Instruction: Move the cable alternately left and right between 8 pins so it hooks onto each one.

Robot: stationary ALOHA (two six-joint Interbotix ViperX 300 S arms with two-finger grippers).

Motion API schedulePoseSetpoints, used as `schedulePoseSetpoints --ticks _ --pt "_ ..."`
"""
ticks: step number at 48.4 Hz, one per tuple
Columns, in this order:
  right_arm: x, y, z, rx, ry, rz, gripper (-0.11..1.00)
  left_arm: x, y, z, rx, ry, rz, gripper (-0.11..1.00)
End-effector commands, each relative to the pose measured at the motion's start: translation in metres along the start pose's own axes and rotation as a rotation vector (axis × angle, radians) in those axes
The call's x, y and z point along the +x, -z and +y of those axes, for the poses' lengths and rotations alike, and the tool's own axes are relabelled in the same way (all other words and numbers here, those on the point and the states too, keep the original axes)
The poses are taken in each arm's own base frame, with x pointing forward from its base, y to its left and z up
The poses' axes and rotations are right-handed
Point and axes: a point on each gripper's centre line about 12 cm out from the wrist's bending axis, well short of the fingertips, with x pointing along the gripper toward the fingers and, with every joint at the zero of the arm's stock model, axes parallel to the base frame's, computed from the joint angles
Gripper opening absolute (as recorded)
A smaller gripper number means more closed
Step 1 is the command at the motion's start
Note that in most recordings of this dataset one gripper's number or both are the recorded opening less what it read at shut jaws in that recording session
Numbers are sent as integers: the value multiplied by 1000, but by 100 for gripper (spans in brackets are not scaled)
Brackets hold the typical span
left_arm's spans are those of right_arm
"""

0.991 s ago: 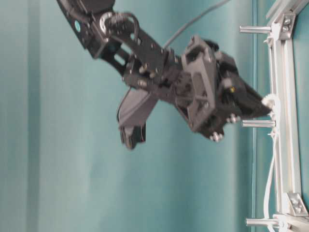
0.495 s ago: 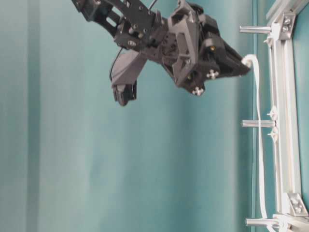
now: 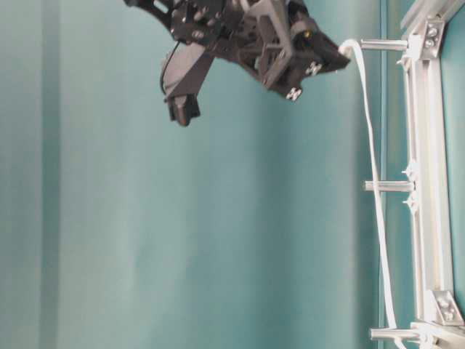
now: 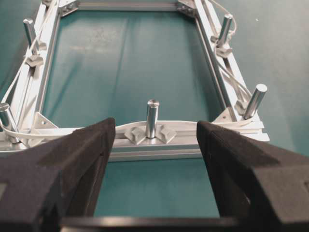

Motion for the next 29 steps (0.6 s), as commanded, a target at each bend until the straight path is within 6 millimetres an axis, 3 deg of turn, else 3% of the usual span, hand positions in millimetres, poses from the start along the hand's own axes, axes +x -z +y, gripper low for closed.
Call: schedulePoseSetpoints --ticks 1,29 --pt "-7 -9 -10 -1 13 -46 14 0 -4 -1 8 2 -4 69" --pt "12 -6 -28 -306 117 -217 14 0 -4 -1 8 2 -6 69"
